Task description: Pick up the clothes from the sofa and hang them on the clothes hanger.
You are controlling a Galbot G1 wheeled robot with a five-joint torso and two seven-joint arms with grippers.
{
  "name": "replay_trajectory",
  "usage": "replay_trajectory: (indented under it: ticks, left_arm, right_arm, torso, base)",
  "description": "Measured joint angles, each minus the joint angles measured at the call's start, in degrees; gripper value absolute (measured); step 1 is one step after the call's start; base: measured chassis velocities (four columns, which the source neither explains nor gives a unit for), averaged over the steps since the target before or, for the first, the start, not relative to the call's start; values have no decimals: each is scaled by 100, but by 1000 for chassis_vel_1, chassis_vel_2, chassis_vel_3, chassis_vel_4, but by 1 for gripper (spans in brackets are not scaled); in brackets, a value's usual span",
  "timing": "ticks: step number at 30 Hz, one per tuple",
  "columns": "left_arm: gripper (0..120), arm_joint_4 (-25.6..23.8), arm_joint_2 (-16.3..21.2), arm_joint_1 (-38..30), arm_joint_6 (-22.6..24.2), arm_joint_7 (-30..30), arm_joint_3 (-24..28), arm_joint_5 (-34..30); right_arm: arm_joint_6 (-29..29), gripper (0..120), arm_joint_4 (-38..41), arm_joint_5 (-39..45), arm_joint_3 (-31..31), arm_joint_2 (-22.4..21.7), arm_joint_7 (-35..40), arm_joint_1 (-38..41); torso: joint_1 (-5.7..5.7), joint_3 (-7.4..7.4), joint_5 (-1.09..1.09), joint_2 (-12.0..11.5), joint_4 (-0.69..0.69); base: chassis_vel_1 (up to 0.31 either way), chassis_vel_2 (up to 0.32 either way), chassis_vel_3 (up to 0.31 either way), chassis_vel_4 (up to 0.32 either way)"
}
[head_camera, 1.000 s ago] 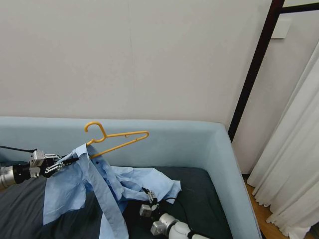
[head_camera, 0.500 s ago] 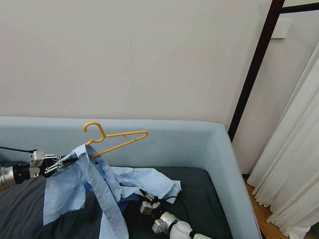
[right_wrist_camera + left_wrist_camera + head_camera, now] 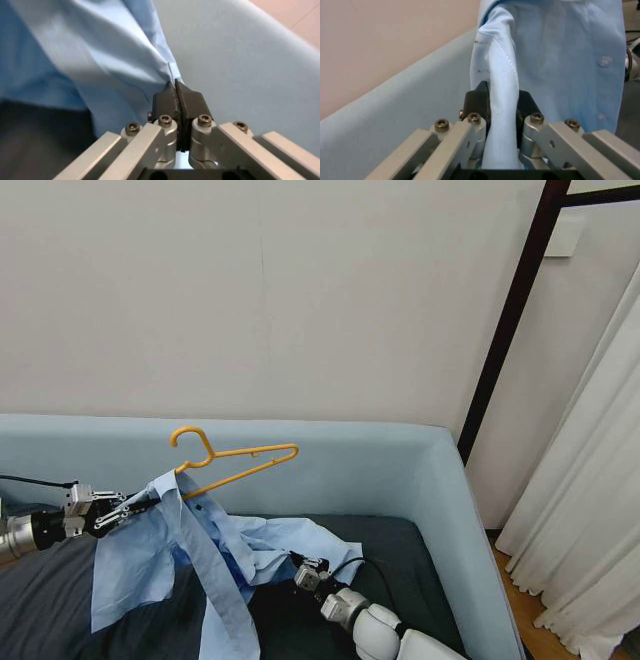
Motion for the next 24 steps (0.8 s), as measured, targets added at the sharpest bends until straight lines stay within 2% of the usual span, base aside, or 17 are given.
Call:
replay_trajectory:
  ticks: [2,5,7,8,9,10,11,17,19,24]
  left_arm:
    - [7,16,-9,-17,-8,0,0,-7]
    - [7,99,-75,-129,-47,22,-4,-102]
    - [7,107,-85,-141,-51,26,-4,-111]
    - [7,140,-139,-194,-76,38,-4,-147]
    - [7,158,-261,-278,-159,32,7,-228]
    - [7,52,-389,-301,-223,-36,8,-323]
    - [7,-29,-455,-303,-251,-83,8,-383]
    - [7,-351,-590,-246,-302,-140,-10,-552]
    - [7,-567,-598,-169,-310,-108,5,-579]
    - [7,-712,-578,-96,-311,85,111,-435]
  right_arm:
    - [15,0,103,273,45,-54,-176,8]
    - [40,0,607,1830,352,-405,-1097,157]
    - [41,0,638,1980,382,-440,-1179,178]
    - [40,0,763,2665,511,-598,-1510,283]
    - [-84,0,914,3795,771,-830,-1773,460]
    - [-264,0,994,4601,1014,-939,-1775,561]
    - [-350,0,1030,4913,1115,-967,-1735,593]
    - [-640,0,1196,5833,1413,-1047,-1439,650]
    - [-817,0,1286,6168,1553,-1074,-1100,710]
    - [-951,0,1339,6291,1793,-1074,-782,814]
  torso:
    - [0,0,0,0,0]
    - [0,-1,0,0,-1]
    - [0,0,0,0,-1]
    - [0,0,0,0,-1]
    - [0,0,1,0,-2]
    - [0,0,-1,0,-2]
    - [0,0,0,0,-2]
    - [0,0,0,-1,-2]
    - [0,0,1,-1,-1]
    - [0,0,1,-1,-1]
  base:
    - [0,0,0,0]
    - [0,0,0,0]
    - [0,0,0,0]
    - [0,0,0,0]
    - [0,0,0,0]
    - [0,0,0,0]
    - [0,0,0,0]
    - [0,0,0,0]
    - [0,0,0,0]
    - [0,0,0,0]
